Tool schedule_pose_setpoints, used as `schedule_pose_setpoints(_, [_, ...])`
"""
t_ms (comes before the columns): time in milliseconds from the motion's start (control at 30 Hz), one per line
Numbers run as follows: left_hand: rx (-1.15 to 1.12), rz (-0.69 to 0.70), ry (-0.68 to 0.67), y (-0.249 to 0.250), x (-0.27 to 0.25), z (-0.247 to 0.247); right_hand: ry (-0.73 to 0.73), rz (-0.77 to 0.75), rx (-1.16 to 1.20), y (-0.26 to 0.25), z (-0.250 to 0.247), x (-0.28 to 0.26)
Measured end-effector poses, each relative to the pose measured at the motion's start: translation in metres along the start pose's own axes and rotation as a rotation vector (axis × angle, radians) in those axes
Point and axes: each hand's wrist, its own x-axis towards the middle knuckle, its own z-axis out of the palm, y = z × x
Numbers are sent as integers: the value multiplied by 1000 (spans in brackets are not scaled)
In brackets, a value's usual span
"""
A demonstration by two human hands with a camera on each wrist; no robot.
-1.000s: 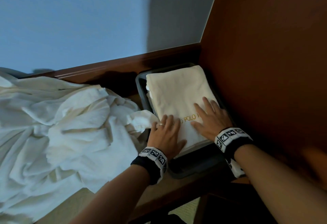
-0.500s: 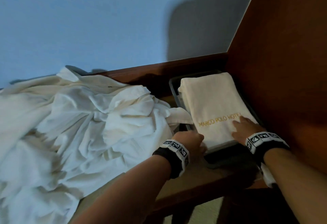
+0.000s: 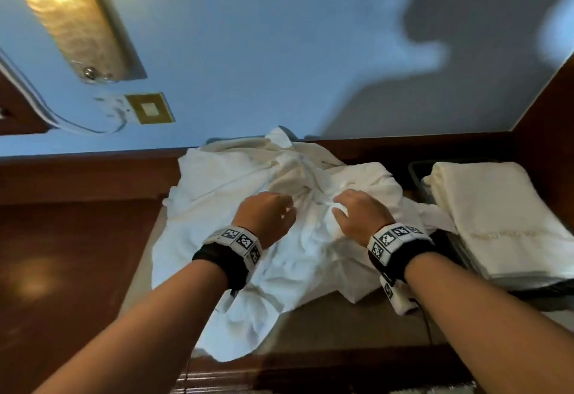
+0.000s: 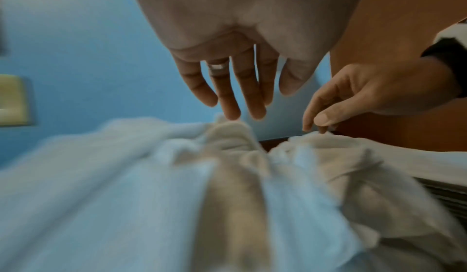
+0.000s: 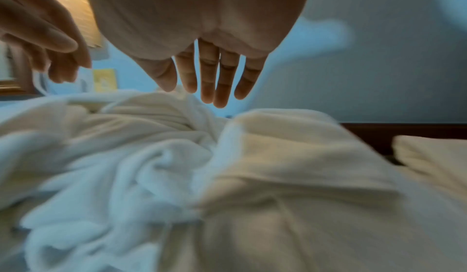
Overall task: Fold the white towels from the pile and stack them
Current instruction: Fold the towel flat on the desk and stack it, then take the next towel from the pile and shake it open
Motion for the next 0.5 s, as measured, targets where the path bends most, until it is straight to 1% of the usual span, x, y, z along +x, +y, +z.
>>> schedule_pose_setpoints(100, [39,-148,111,-65,-19,-19,5,-110,-2,-61,12,29])
schedule_pose_setpoints(200, [107,-312,105,-117,-27,-22,19,-208,-35,-102,20,60])
schedule_pose_setpoints(267, [155,-383,32,-142,-25,-19,42,-276,-142,-121,23,80])
schedule_pose_setpoints(300, [181,-403,-35,-152,-22,-17,21,-306,-205,-129,25,91])
schedule_pose_setpoints(367, [224,-413,-156,-163,-15,-11,-78,-336,-301,-142,34,110])
schedule_pose_setpoints(433, [203,-423,-214,-167,-9,-3,-161,-323,-368,-152,45,125])
schedule_pose_setpoints(500, [119,-437,-243,-169,-5,-3,-194,-311,-400,-159,51,134])
